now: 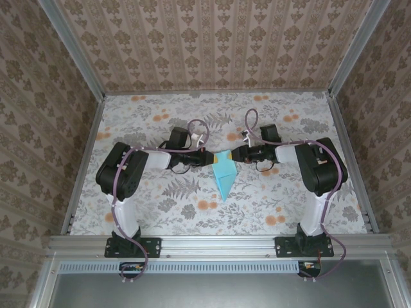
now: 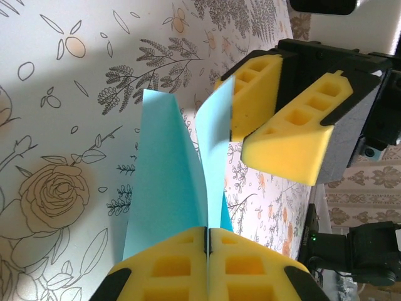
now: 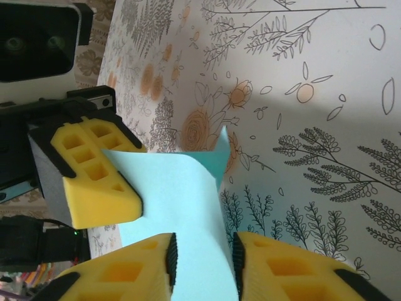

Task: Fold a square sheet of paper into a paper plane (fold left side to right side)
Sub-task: Fold the wing for the fifth time at the center of the table.

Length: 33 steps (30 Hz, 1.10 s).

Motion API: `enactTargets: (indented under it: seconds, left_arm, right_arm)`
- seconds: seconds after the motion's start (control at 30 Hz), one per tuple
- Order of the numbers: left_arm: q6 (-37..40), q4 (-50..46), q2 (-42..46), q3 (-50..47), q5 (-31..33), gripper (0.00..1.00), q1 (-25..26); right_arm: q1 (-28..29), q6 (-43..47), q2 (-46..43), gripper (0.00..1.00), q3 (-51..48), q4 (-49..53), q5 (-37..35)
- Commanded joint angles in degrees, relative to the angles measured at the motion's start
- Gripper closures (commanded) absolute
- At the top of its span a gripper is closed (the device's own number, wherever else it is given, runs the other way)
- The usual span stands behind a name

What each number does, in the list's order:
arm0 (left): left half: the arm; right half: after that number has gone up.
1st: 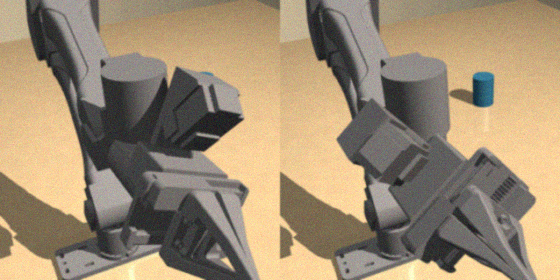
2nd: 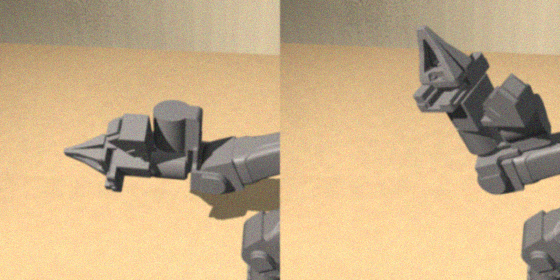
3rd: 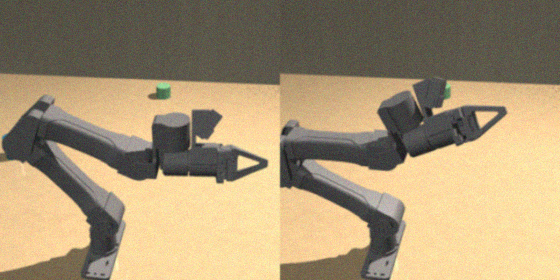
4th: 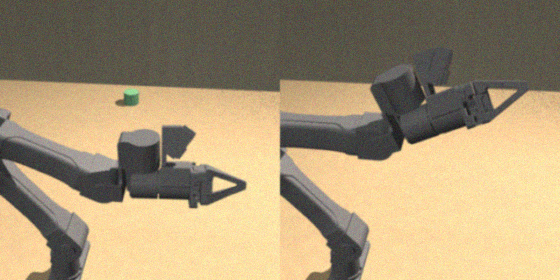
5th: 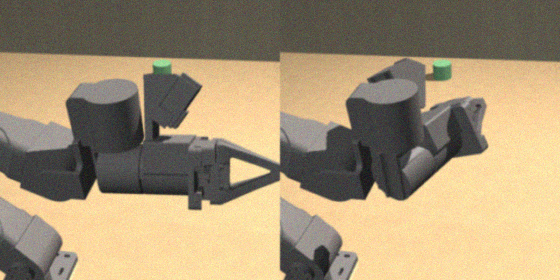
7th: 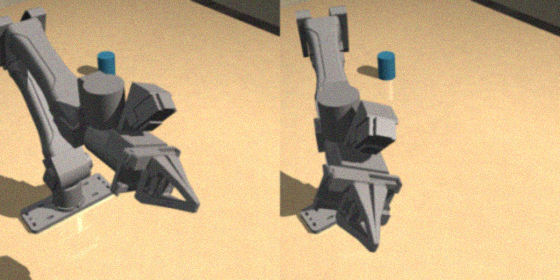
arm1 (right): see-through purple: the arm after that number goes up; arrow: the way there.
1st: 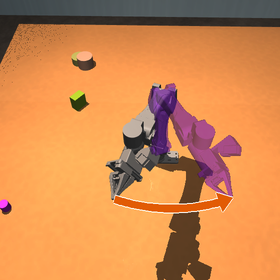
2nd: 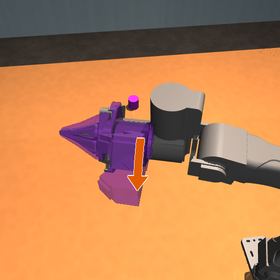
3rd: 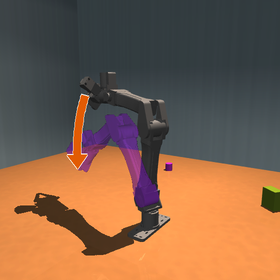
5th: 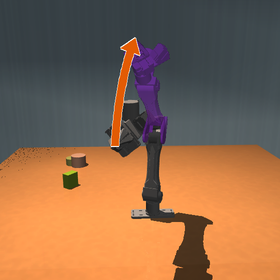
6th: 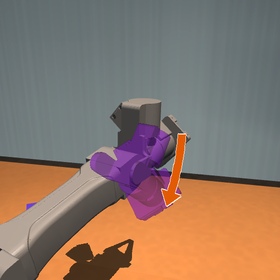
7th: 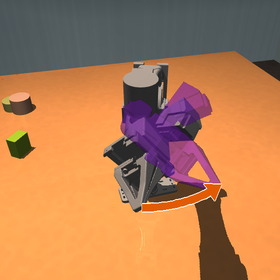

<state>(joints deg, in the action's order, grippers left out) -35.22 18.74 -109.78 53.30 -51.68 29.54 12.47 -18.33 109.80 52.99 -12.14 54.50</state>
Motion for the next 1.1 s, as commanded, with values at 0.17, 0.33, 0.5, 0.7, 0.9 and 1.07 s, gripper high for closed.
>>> enactTargets:
  seconds: [0.17,0.33,0.5,0.7,0.9,1.07]
  left_arm:
    - [5.0,-4.8,0.0,2.5,0.5,0.72,-0.2]
    - [12.3,-16.9,3.9,5.6,6.5,0.42,-0.3]
    - [17.3,-26.1,11.3,6.8,18.0,0.27,-0.3]
    - [24.4,-39.2,21.9,7.2,34.1,0.26,8.1]
    - [21.8,-43.8,25.0,6.6,44.3,0.24,21.6]
    - [18.2,-45.8,20.2,9.1,49.9,0.22,28.9]
  right_arm:
    - [-0.1,3.3,-4.5,0.96,1.3,9.2,-2.1]
    - [0.1,2.5,-6.6,1.00,2.2,17.2,-6.6]
    - [1.0,-2.3,-8.9,1.00,2.4,22.3,-12.0]
    - [2.7,-10.5,-9.0,1.00,6.0,28.2,-15.5]
    - [4.4,-16.1,-6.9,1.00,11.1,32.6,-19.2]
    - [5.5,-18.7,-3.8,1.00,14.6,33.7,-20.2]
